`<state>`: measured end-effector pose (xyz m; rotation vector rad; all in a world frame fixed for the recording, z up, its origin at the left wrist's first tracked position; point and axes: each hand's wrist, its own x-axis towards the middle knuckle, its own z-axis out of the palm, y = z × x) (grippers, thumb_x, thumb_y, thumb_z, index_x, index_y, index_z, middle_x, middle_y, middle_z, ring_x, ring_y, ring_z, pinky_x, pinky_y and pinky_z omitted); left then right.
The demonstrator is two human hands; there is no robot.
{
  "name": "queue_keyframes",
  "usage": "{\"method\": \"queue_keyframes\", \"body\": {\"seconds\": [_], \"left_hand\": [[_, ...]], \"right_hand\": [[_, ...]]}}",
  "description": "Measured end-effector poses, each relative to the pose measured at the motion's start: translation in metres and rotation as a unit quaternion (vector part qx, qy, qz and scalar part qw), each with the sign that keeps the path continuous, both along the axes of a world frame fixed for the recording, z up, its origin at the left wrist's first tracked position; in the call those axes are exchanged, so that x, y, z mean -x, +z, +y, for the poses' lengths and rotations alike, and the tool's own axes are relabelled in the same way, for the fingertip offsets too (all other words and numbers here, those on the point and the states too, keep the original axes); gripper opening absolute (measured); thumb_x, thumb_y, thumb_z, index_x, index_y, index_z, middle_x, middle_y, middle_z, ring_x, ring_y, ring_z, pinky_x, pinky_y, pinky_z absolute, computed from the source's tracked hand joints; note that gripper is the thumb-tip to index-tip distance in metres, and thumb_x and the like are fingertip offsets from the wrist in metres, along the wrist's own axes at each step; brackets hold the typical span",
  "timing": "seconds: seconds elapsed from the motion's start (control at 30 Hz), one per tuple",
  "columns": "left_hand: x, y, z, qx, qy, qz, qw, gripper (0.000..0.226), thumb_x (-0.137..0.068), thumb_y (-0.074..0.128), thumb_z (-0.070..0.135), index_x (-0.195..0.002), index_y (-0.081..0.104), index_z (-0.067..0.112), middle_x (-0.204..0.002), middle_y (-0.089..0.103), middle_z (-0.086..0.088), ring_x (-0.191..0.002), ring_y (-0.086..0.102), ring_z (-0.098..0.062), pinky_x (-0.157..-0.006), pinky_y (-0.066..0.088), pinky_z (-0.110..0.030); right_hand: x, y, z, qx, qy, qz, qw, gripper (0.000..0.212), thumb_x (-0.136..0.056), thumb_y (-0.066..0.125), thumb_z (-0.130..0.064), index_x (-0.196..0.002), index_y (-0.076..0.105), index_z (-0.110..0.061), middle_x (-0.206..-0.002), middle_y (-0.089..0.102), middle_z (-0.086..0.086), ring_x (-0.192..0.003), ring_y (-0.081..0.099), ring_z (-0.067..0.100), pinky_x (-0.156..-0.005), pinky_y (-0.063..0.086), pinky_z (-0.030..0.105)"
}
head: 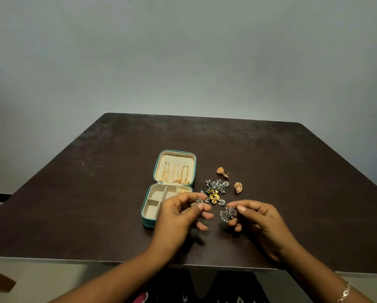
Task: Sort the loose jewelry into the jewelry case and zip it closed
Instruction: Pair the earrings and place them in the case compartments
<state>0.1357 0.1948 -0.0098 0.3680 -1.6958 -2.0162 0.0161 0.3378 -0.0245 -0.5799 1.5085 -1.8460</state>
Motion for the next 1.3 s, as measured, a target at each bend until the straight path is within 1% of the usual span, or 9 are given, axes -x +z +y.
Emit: {"method": "queue_keyframes", "body": {"seconds": [0.23, 0.43, 0.5, 0.6, 0.67, 0.8, 0.93, 1.07, 1.3], "left_hand": [[0.001, 0.011, -0.039, 0.048, 0.11, 0.052, 0.991, 0.021, -0.089, 0.046, -0.01, -0.102, 0.058, 0.002, -0.077, 0.066, -0.012, -0.062, 0.065, -0.008, -0.048, 0.051, -0.017], [-0.003, -0.007, -0.084, 0.134, 0.274, 0.036, 0.952, 0.026, -0.09, 0.051, -0.002, -0.088, 0.06, 0.023, -0.085, 0.069, -0.002, -0.081, 0.069, -0.017, -0.067, 0.057, -0.03], [-0.001, -0.015, -0.091, 0.151, 0.306, 0.03, 0.94, 0.028, -0.089, 0.052, -0.002, -0.087, 0.06, 0.025, -0.091, 0.067, -0.006, -0.08, 0.07, -0.016, -0.068, 0.056, -0.033], [0.001, -0.024, -0.095, 0.17, 0.324, 0.028, 0.93, 0.033, -0.088, 0.052, -0.004, -0.085, 0.06, 0.027, -0.098, 0.061, -0.007, -0.081, 0.068, -0.02, -0.065, 0.055, -0.022], [0.002, -0.029, -0.096, 0.171, 0.324, 0.025, 0.93, 0.034, -0.088, 0.051, -0.006, -0.085, 0.06, 0.027, -0.096, 0.059, -0.001, -0.082, 0.067, -0.02, -0.065, 0.054, -0.018], [0.004, -0.036, -0.102, 0.179, 0.341, 0.013, 0.923, 0.03, -0.087, 0.054, -0.005, -0.089, 0.064, 0.023, -0.094, 0.061, 0.001, -0.08, 0.06, -0.002, -0.071, 0.05, -0.02], [0.005, -0.04, -0.107, 0.178, 0.354, 0.002, 0.918, 0.026, -0.085, 0.057, -0.004, -0.091, 0.066, 0.02, -0.092, 0.062, 0.003, -0.078, 0.056, 0.011, -0.068, 0.043, -0.006], [0.006, -0.042, -0.109, 0.17, 0.344, -0.001, 0.923, 0.026, -0.084, 0.057, -0.004, -0.091, 0.066, 0.019, -0.091, 0.062, 0.005, -0.078, 0.056, 0.008, -0.069, 0.042, -0.005], [0.007, -0.043, -0.109, 0.162, 0.337, -0.01, 0.928, 0.022, -0.084, 0.059, -0.002, -0.088, 0.064, 0.019, -0.09, 0.066, -0.002, -0.082, 0.059, -0.007, -0.067, 0.044, -0.007]], "right_hand": [[0.0, -0.002, -0.001, 0.002, -0.011, 0.005, 1.0, 0.022, -0.069, 0.066, -0.012, -0.085, 0.068, 0.003, -0.063, 0.057, 0.018, -0.053, 0.056, 0.014, -0.047, 0.047, 0.02], [-0.003, -0.002, -0.005, -0.014, -0.027, 0.048, 0.998, 0.067, -0.029, 0.09, -0.047, -0.076, 0.071, -0.003, -0.064, 0.061, 0.013, -0.056, 0.058, 0.014, -0.049, 0.048, 0.02], [-0.005, 0.003, -0.007, -0.018, -0.026, 0.08, 0.996, 0.057, -0.038, 0.089, -0.044, -0.075, 0.071, -0.005, -0.065, 0.063, 0.009, -0.056, 0.058, 0.013, -0.05, 0.048, 0.019], [-0.012, 0.017, -0.021, -0.023, -0.015, 0.148, 0.989, 0.005, -0.07, 0.072, -0.006, -0.071, 0.073, -0.011, -0.066, 0.067, 0.005, -0.06, 0.059, 0.011, -0.053, 0.048, 0.017], [-0.013, 0.025, -0.036, -0.035, -0.009, 0.226, 0.973, 0.023, -0.075, 0.064, 0.007, -0.071, 0.074, -0.014, -0.068, 0.069, 0.003, -0.061, 0.061, 0.008, -0.054, 0.049, 0.018], [-0.023, 0.04, -0.071, -0.034, 0.026, 0.279, 0.959, 0.014, -0.077, 0.062, 0.009, -0.081, 0.068, -0.004, -0.07, 0.068, 0.004, -0.065, 0.063, 0.007, -0.059, 0.051, 0.017], [-0.03, 0.043, -0.102, -0.111, 0.059, 0.356, 0.926, 0.02, -0.076, 0.068, 0.0, -0.072, 0.069, -0.02, -0.073, 0.071, -0.001, -0.073, 0.066, 0.007, -0.071, 0.052, 0.021], [-0.035, 0.04, -0.117, -0.205, 0.086, 0.443, 0.869, 0.015, -0.077, 0.07, -0.009, -0.074, 0.07, -0.023, -0.071, 0.069, -0.008, -0.069, 0.061, 0.0, -0.064, 0.042, 0.011], [-0.046, 0.041, -0.136, -0.243, 0.094, 0.471, 0.842, 0.01, -0.077, 0.07, -0.013, -0.08, 0.072, -0.023, -0.082, 0.072, -0.005, -0.076, 0.058, 0.004, -0.073, 0.043, 0.022]]}}
